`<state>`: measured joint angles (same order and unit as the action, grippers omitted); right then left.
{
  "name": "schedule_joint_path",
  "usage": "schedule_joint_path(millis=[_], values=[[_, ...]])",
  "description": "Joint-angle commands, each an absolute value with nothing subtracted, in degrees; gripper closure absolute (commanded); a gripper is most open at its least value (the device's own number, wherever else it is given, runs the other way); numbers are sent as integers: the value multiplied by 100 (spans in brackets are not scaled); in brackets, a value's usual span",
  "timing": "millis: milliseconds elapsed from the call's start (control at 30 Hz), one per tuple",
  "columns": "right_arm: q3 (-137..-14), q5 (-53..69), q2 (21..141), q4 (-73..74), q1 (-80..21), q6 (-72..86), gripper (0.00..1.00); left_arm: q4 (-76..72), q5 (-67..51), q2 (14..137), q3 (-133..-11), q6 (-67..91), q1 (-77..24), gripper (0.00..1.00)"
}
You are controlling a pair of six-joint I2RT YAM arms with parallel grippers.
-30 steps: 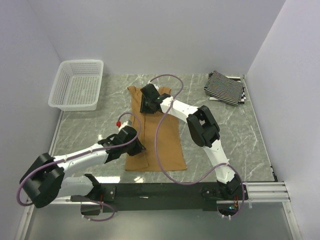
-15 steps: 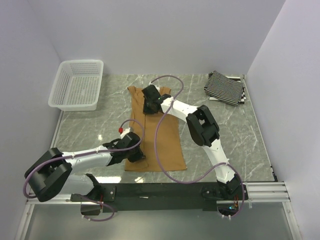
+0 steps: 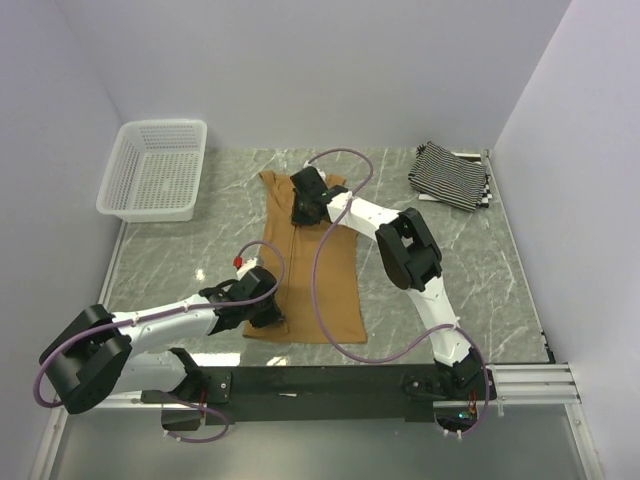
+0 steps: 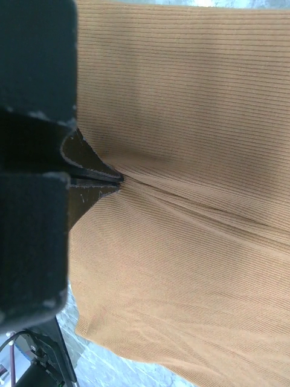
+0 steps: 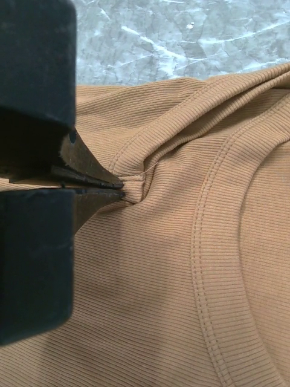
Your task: Fold and stack the tank tops
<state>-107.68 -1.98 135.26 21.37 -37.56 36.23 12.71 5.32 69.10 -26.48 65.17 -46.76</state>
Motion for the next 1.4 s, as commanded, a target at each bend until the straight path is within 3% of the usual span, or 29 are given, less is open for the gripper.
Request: schedule_joint_path(millis=[0, 300, 467, 900, 1100, 1367], values=[[-10626, -448, 13430, 2039, -3630, 3402, 97, 1652, 404, 6829, -2505, 6293, -4720, 100], [-10556, -273, 13255, 1969, -3533, 3235, 84, 1731, 317, 6706, -2364, 6310, -4720, 99], [-10108, -343, 12859, 1740, -3472, 3129, 63, 1995, 447, 6609, -2390, 6258, -4720, 99], [-9062, -184, 11585, 1415, -2769, 3103, 50, 2179, 334, 6891, -2715, 5951, -4711, 98], [-8387, -297, 11092, 1695, -2444, 3015, 49, 2267, 211, 6741, -2891, 5661, -4711, 87], [-6743, -475, 10179, 1311, -2338, 2936, 49, 2391, 176, 6162, -3330, 5423, -4720, 64]])
